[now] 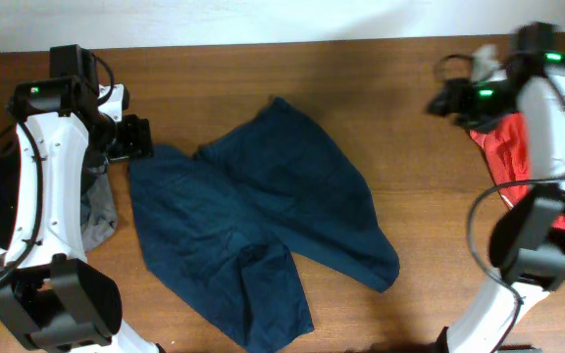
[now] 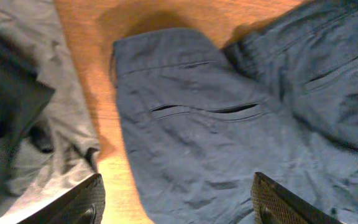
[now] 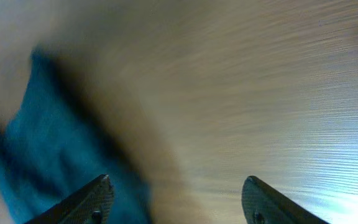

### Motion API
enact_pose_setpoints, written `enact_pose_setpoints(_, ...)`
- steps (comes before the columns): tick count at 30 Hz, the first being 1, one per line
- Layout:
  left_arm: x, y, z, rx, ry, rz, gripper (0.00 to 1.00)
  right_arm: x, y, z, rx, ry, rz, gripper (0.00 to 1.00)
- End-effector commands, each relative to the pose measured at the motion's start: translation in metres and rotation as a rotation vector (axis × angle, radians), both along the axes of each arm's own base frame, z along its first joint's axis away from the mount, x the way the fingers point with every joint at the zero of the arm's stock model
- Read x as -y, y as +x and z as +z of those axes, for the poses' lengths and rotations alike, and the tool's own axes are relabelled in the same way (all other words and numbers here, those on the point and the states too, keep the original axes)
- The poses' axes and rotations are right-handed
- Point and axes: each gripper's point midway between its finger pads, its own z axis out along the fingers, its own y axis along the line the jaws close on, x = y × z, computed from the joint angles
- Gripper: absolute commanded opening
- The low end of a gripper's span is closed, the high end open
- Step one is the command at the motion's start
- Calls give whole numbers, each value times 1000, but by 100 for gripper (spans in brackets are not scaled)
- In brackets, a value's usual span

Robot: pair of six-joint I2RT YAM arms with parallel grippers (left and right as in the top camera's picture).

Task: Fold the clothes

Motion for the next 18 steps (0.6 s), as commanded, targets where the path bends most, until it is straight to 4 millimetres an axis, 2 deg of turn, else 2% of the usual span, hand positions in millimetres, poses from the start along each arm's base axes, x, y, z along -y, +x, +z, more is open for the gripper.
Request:
enact_pose_setpoints(1,16,5,4,28,-78,-48,76,-59,-7,-14,-20,11,190,77)
enact_pose_setpoints(3,24,5,5,33,-91,-92,77,-87,-10,-31,-49,-11,256,88)
enact_pose_setpoints(4,27,5,4,31,-91,-101,77,-98,-12,-40,-60,-17,283,90)
enact_pose_setpoints(8,39,5,5,33,-89,-140,77,-138,-18,-82,-107,-18,375,90)
enact_pose_setpoints(13,47,6,5,37,-89,-160,77,-166,-25,-116,-158,-18,434,88)
enact_pose_setpoints(15,48,6,5,38,-88,-166,77,-176,-29,-122,-167,-7,457,72)
enact_pose_setpoints(17,48,6,5,38,-88,-167,78,-184,-27,-122,-150,-4,473,33)
enact_pose_setpoints(18,48,6,5,38,-88,-167,77,-185,-22,-118,-122,-19,474,21)
